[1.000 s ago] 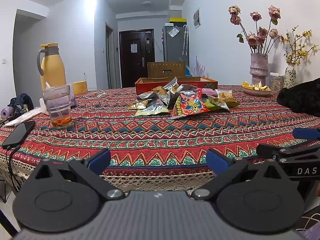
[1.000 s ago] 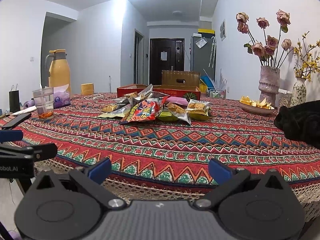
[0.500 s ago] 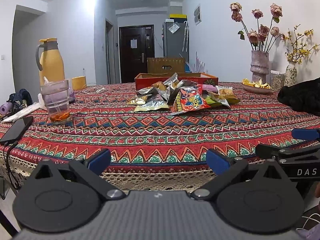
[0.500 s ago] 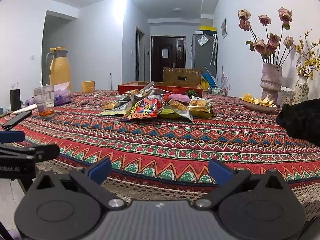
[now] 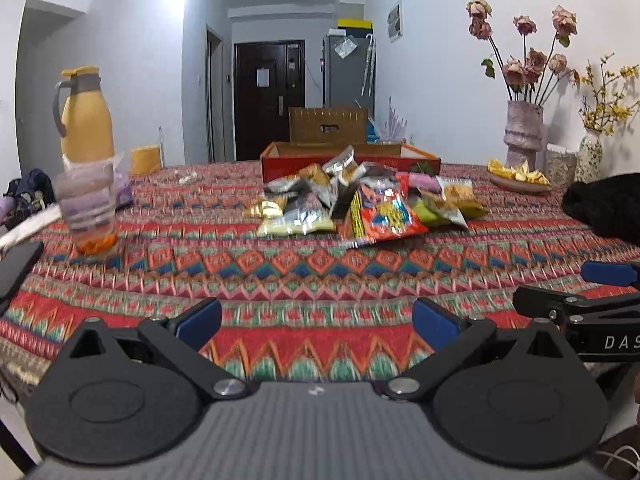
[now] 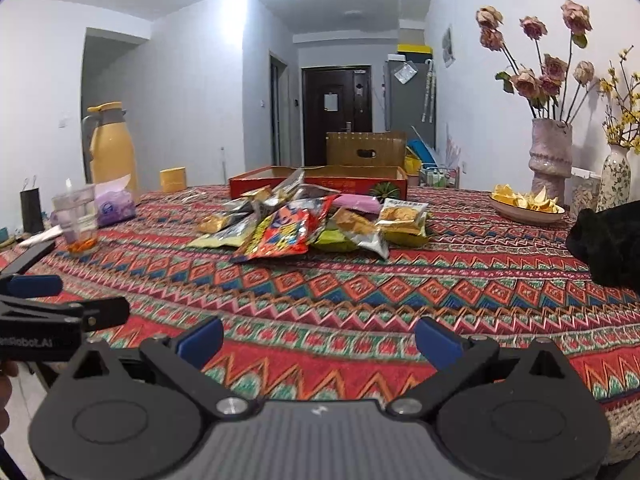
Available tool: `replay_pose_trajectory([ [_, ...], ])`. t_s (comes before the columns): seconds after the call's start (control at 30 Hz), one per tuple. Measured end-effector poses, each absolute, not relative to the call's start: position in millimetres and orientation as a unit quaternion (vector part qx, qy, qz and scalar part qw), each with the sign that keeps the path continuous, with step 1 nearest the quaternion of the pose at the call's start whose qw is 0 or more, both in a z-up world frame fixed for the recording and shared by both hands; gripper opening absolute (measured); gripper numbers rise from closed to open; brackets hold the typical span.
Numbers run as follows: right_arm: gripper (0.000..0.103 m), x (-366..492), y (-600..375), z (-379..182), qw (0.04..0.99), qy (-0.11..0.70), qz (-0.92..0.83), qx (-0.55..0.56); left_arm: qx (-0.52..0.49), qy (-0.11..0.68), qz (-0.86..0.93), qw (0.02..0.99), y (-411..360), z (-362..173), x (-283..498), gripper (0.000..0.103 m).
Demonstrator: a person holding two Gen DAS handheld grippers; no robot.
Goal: Organize snacks
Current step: 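Grasp a white pumpkin-seed packet with the left gripper while the right grasps another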
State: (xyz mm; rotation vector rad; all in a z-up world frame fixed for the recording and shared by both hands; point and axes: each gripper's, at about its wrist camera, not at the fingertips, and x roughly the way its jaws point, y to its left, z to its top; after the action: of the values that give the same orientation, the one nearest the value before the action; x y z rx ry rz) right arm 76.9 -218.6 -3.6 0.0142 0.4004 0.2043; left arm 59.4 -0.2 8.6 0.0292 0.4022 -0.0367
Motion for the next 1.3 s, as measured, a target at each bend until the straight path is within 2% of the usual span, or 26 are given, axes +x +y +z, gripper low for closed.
replay_pose_trajectory([
  [0.33, 0.102, 138.9, -225.3, 5.2, 0.974, 0.21, 0.082, 0.01, -0.005, 0.22, -0.018, 0.975, 8.6, 16.5, 124.2, 0.103],
  [0.4, 0.098, 154.2, -228.1, 6.6, 0.972, 0.219, 0.089, 0.022, -0.013, 0.229, -0.022, 0.973, 11.4, 17.5, 139.3, 0.103],
  [0.47, 0.088, 171.6, -232.6, 7.9, 0.968, 0.229, 0.093, 0.039, -0.014, 0.233, -0.024, 0.972, 12.8, 19.2, 154.0, 0.103],
  [0.53, 0.085, 191.3, -236.1, 9.1, 0.965, 0.239, 0.093, 0.053, -0.008, 0.236, -0.019, 0.971, 13.2, 21.3, 170.4, 0.103],
  [0.77, 0.085, 257.3, -240.2, 8.8, 0.961, 0.259, 0.091, 0.046, -0.015, 0.281, -0.004, 0.96, 28.3, 18.7, 235.2, 0.103],
  [0.9, 0.085, 296.1, -249.2, 4.0, 0.948, 0.284, 0.11, 0.092, 0.006, 0.29, -0.002, 0.957, 38.9, 19.6, 270.4, 0.103],
  [1.1, 0.081, 333.5, -255.4, -8.6, 0.936, 0.301, 0.119, 0.14, 0.033, 0.29, 0.001, 0.957, 53.1, 19.5, 335.4, 0.086],
  [1.23, 0.08, 342.7, -256.9, -15.1, 0.933, 0.296, 0.13, 0.157, 0.032, 0.322, -0.007, 0.946, 59.9, 5.5, 378.1, 0.075],
  [1.3, 0.079, 341.7, -257.2, -15.6, 0.937, 0.285, 0.126, 0.157, 0.013, 0.331, -0.019, 0.943, 65.6, -1.0, 390.1, 0.074],
])
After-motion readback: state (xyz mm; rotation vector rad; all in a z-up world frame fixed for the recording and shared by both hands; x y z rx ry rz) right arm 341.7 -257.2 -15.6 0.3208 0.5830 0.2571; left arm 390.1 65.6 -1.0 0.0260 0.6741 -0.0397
